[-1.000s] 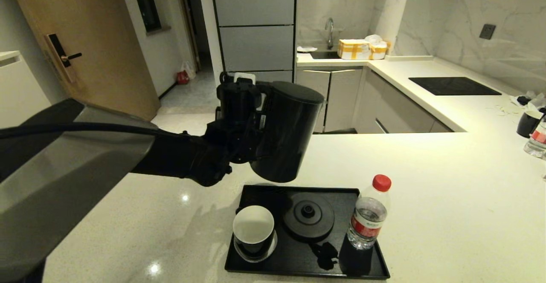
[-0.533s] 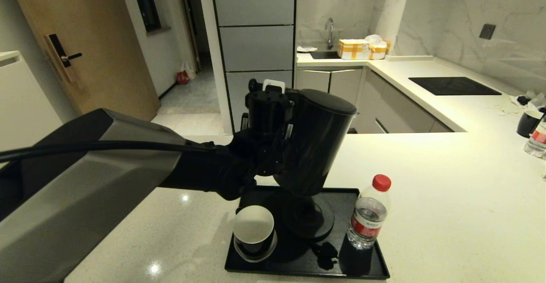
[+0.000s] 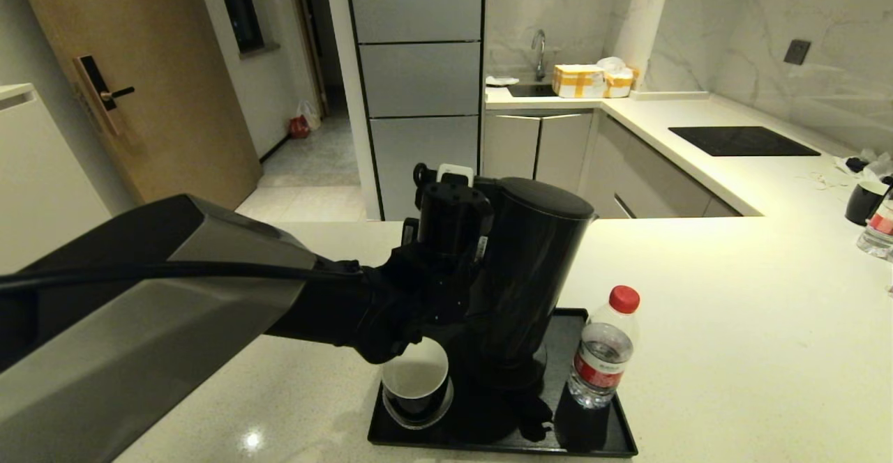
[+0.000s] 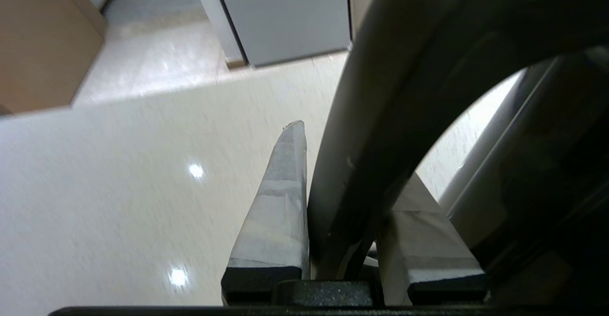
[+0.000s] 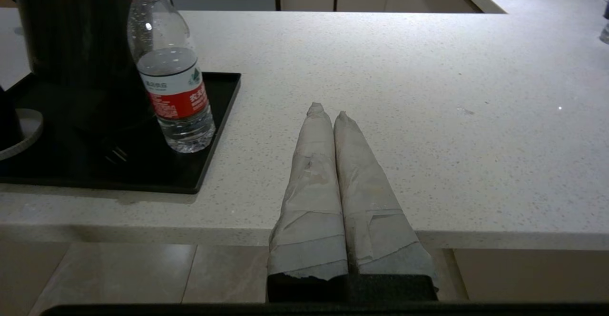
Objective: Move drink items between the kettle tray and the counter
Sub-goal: Return the kettle to its original position
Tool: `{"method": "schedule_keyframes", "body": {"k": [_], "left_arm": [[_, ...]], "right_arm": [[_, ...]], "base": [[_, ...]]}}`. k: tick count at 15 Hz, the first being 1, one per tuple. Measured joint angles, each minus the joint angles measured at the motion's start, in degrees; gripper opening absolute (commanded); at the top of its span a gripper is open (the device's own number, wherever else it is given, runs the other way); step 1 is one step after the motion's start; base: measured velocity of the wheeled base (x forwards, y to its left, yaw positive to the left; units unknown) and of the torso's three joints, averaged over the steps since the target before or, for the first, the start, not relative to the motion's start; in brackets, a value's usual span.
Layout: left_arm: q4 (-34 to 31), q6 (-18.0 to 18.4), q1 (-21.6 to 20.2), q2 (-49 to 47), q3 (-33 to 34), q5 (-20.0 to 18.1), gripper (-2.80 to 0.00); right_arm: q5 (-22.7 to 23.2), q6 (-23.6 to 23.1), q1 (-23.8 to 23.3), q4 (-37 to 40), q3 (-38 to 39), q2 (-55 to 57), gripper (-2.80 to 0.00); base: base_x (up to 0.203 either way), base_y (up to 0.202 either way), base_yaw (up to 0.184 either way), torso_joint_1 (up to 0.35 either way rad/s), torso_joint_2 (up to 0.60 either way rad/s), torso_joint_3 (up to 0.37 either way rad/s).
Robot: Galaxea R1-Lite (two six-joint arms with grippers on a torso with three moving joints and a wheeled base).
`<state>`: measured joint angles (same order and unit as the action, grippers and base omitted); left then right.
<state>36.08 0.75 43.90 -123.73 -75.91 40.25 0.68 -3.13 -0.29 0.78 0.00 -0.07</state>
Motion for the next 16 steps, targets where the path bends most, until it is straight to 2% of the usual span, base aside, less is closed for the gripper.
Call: {"method": "schedule_keyframes", "body": {"k": [2, 16], "left_arm": [[-0.3, -0.9, 0.1, -0.1, 1.2, -0.3, -2.8], [-0.1, -1.4, 2.8, -2.9, -0.1, -0.4, -2.8]], "right_arm": [[0.0, 0.0, -0.1, 0.0, 0.0, 0.0, -2.8], [0.0, 0.0, 0.0, 0.0, 0.0, 0.0, -2.8]], "base": [[0.0, 0.0, 0.0, 0.0, 0.0, 0.0], [0.0, 0.0, 0.0, 0.0, 0.0, 0.0]]}}
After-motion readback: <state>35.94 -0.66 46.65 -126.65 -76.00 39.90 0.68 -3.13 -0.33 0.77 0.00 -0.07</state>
